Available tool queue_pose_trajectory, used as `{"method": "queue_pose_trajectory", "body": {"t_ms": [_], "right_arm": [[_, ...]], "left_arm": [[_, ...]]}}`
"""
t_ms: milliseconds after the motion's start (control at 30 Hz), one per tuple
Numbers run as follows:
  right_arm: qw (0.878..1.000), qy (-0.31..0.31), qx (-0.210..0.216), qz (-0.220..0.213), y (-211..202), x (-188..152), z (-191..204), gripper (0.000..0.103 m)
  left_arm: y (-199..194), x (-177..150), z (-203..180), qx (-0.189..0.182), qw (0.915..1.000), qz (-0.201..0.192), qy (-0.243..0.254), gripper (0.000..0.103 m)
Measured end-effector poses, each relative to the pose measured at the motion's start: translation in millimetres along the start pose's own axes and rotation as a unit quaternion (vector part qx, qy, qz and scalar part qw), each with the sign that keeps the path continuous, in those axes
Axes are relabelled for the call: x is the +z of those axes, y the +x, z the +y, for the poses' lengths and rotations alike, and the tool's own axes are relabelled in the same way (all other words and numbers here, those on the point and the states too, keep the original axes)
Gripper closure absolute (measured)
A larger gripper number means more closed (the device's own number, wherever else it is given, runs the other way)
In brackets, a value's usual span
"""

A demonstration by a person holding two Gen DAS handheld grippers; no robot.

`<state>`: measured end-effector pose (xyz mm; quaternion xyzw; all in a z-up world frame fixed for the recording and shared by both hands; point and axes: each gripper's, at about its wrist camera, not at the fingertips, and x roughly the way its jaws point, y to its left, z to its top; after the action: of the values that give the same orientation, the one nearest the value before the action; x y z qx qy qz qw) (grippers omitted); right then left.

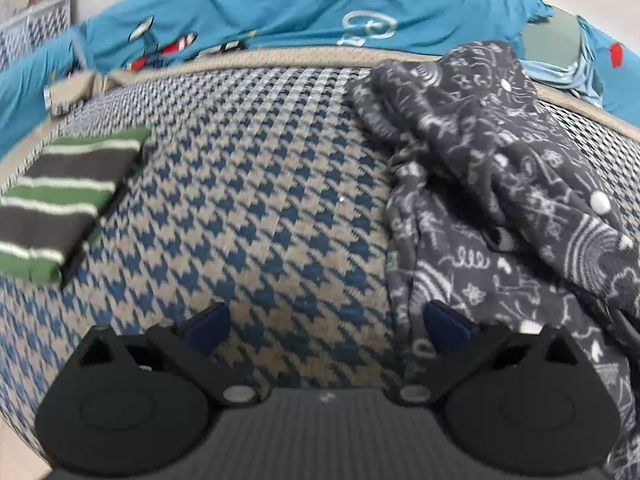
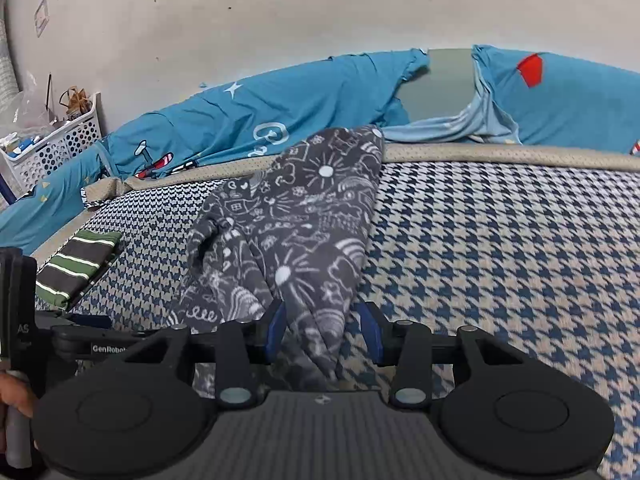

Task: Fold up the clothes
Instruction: 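Lower the hanging hoodie onto the blanket with the right gripper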

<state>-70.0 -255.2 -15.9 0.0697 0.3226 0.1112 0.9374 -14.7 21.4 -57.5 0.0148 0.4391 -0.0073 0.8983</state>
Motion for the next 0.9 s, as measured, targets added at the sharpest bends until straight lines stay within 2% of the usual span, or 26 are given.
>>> {"method": "queue_pose_trajectory", "body": {"t_ms": [133,600,900], "right_arm": [[1.000,0.008,-0.003,0.003,-5.2,-5.9,-2.6,0.061],[0.997,0.074,-0.007,0.004,-44.3,-33.3,-28.7,0.051],[0.990,0.135,0.019,0.022,-58.2,-54.8,-42.5,0.041]], "left_arm": [[-1.2,-5.9,-1.1,0.007,0.9999,-0.008,0.011,0.000],[-32.9,-27.3,6.0,0.018,0.9989,-0.020,-0.039,0.000],[-64.8,-49.0,-4.7,-0.010,0.9980,-0.039,-0.049,0.000]]}}
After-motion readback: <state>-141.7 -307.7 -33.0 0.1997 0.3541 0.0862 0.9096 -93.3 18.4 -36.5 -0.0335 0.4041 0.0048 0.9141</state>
